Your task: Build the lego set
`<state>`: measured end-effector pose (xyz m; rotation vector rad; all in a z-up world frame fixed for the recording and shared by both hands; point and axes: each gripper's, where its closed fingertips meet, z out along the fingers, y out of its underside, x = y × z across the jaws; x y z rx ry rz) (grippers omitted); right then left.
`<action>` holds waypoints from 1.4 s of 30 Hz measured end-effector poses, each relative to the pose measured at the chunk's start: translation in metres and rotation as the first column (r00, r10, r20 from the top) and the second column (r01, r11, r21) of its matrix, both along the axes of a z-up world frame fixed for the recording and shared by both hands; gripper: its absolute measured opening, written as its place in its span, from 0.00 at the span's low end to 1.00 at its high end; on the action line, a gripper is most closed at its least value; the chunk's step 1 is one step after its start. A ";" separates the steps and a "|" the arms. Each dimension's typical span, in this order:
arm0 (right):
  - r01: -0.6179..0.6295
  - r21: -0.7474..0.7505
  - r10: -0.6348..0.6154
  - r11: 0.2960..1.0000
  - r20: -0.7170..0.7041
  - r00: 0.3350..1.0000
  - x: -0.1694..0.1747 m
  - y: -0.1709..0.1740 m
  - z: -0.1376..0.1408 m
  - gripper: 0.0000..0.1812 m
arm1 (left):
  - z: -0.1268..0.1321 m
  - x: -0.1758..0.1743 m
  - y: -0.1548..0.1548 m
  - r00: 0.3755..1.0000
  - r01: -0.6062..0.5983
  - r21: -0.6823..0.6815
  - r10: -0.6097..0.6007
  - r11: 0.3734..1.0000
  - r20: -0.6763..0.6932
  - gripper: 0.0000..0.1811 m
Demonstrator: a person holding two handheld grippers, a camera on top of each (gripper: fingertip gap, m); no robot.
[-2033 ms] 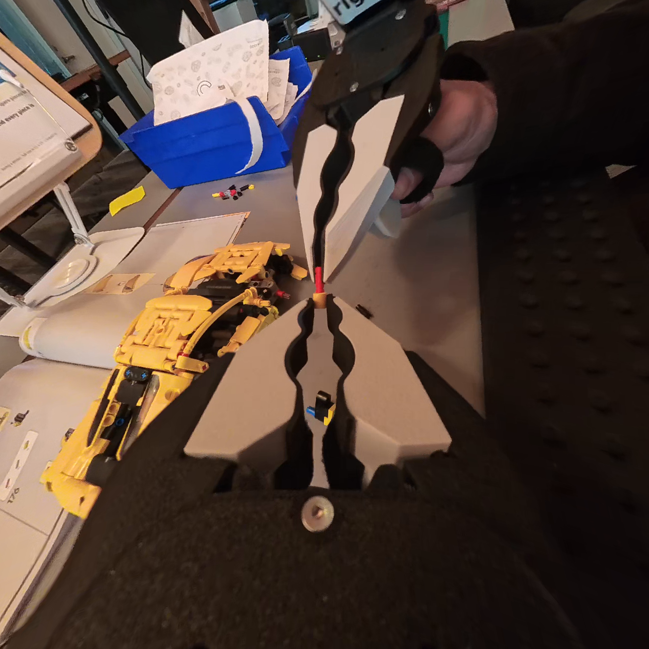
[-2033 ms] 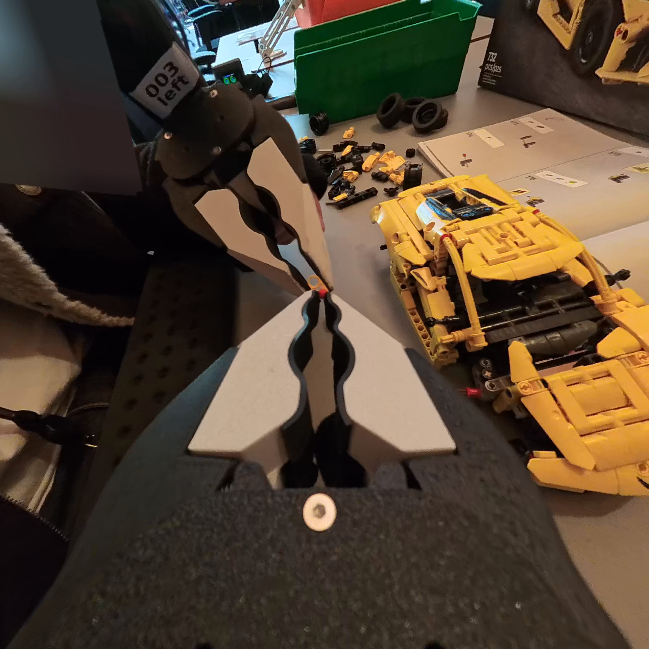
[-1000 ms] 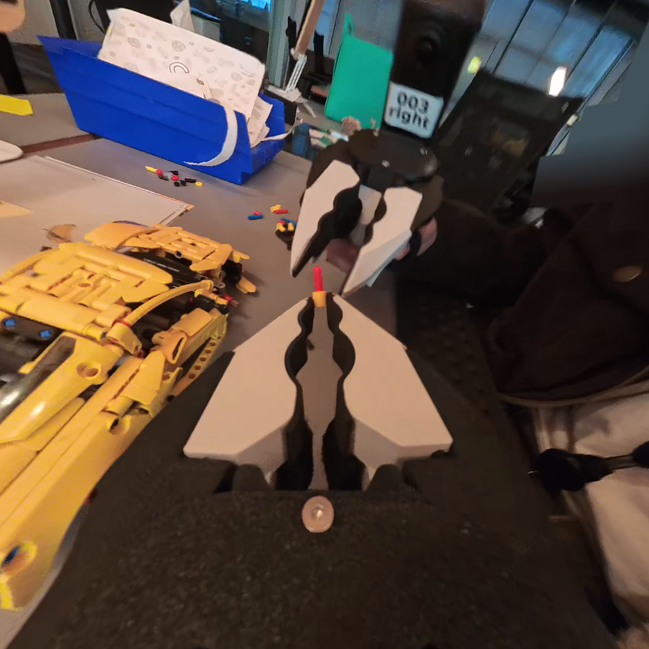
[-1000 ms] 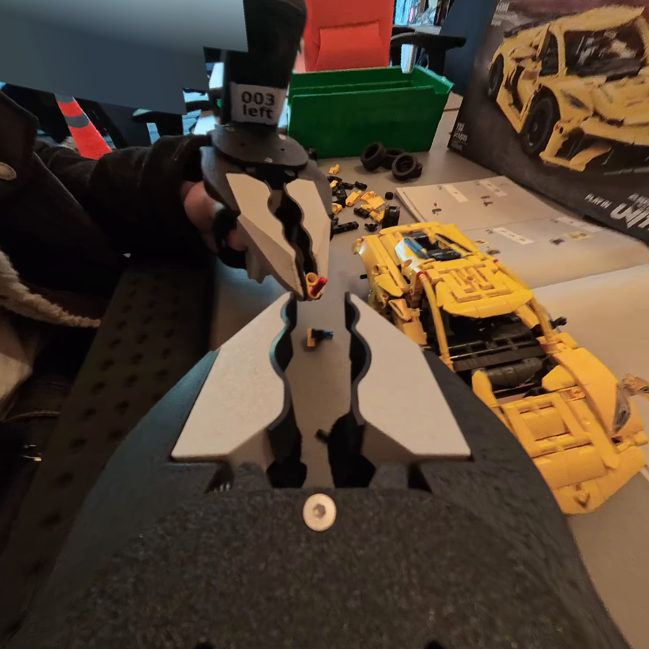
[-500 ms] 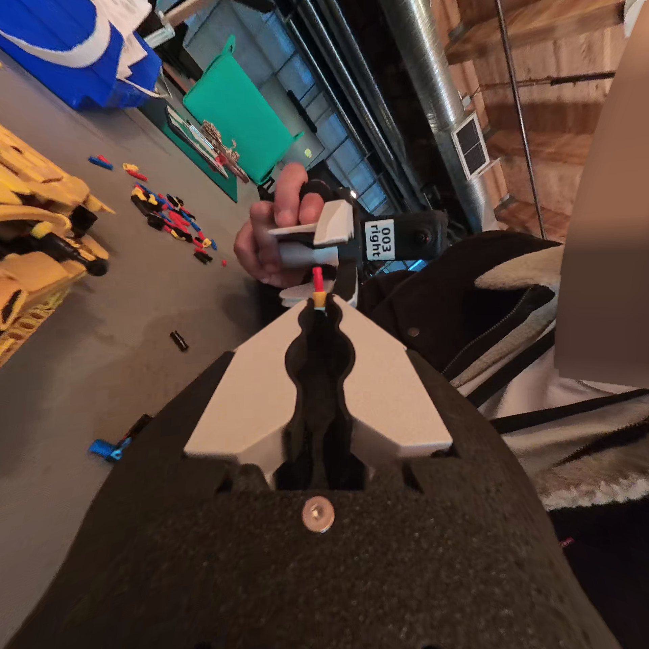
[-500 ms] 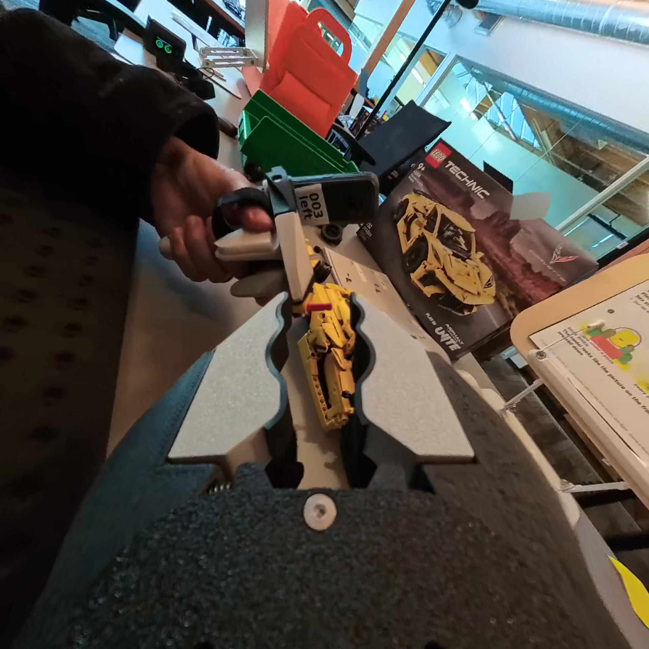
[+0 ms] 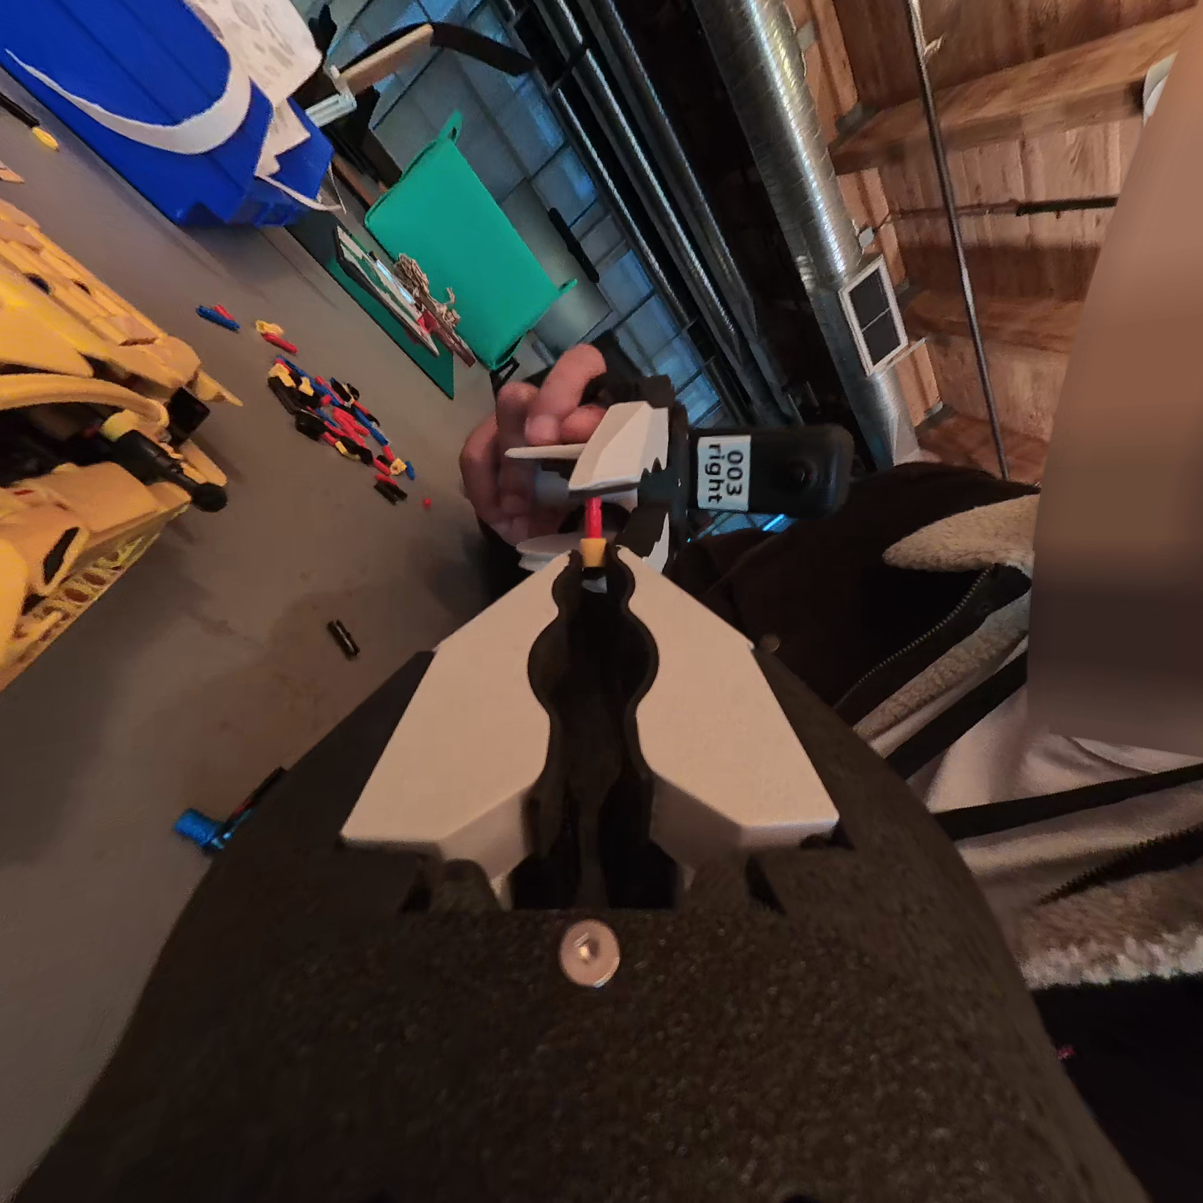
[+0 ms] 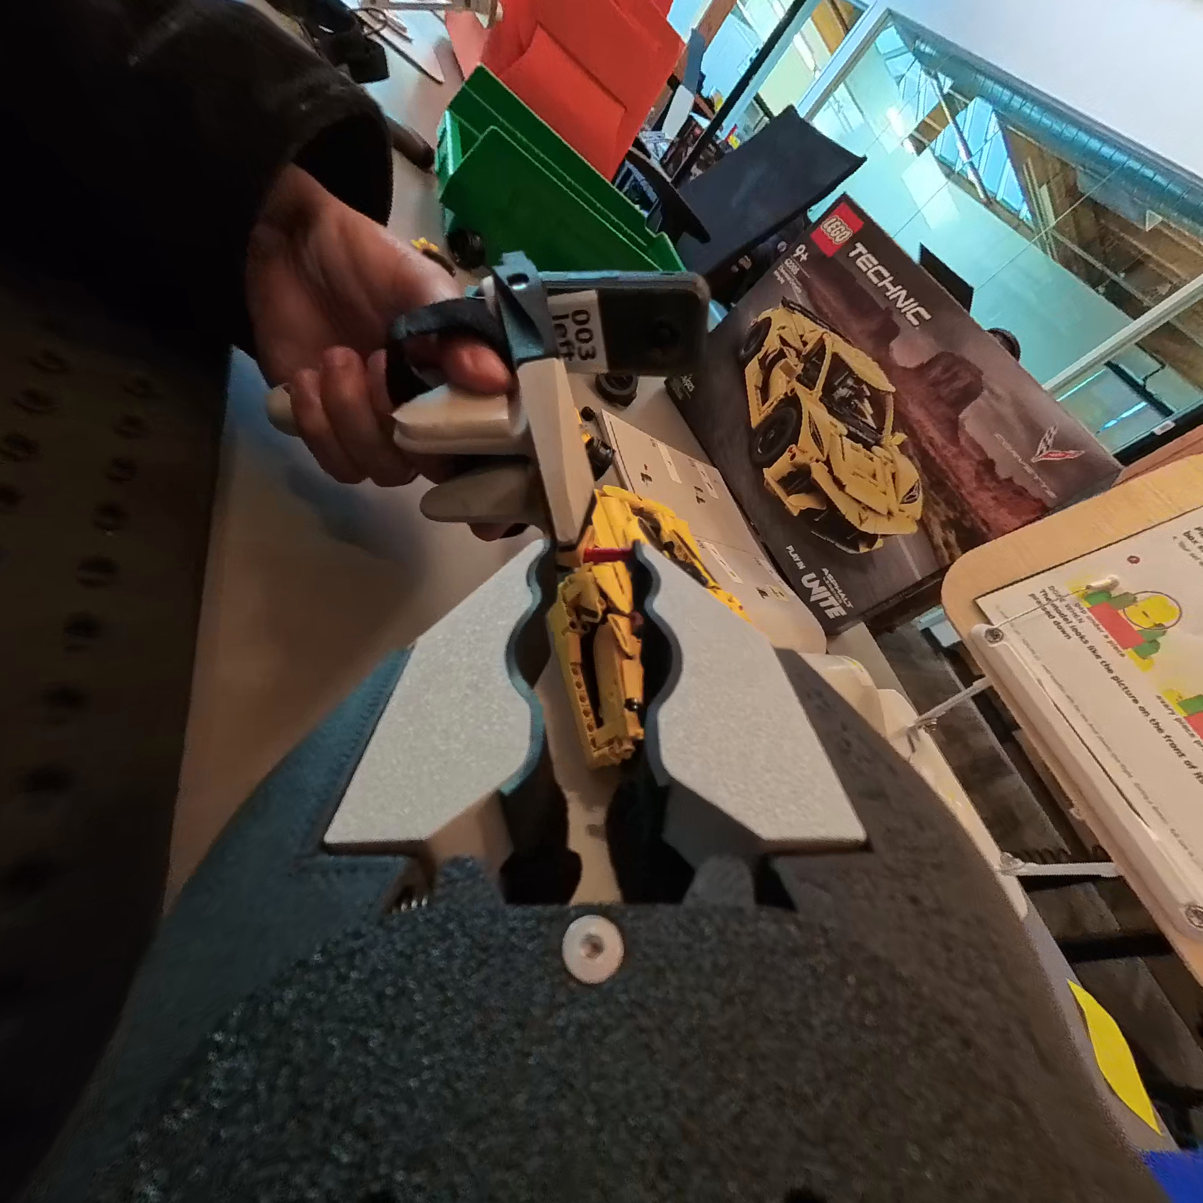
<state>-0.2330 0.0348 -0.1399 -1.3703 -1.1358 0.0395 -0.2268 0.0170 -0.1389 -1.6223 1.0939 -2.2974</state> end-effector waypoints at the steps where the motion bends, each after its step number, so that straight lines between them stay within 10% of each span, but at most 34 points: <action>1: 0.011 0.023 -0.011 1.000 -0.003 1.000 0.001 0.001 0.003 0.11 | 0.003 0.000 0.001 1.000 -0.007 -0.022 0.008 1.000 0.013 0.04; 12: 0.028 0.010 -0.028 1.000 0.018 0.999 0.002 0.003 -0.001 0.07 | 0.002 0.003 0.005 0.999 -0.050 -0.019 0.050 0.999 0.003 0.04; 19: 0.028 -0.126 -0.055 0.992 -0.216 0.975 0.012 0.005 0.007 0.10 | -0.006 0.001 0.024 0.983 -0.172 0.121 0.179 0.978 -0.049 0.04; 28: 0.067 -0.442 -0.259 0.894 -0.390 0.883 0.061 0.033 -0.013 0.15 | -0.011 -0.013 0.069 0.856 -0.401 0.672 0.515 0.622 0.034 0.04; 35: -0.081 -0.705 -0.002 0.704 -0.116 0.993 0.066 -0.015 -0.076 0.06 | -0.020 -0.007 0.055 0.882 -0.333 0.730 0.470 0.596 0.019 0.04; 42: -0.029 -0.594 0.095 0.804 0.081 0.992 0.060 -0.014 -0.104 0.07 | -0.028 0.000 0.041 0.907 -0.265 0.762 0.422 0.591 -0.012 0.04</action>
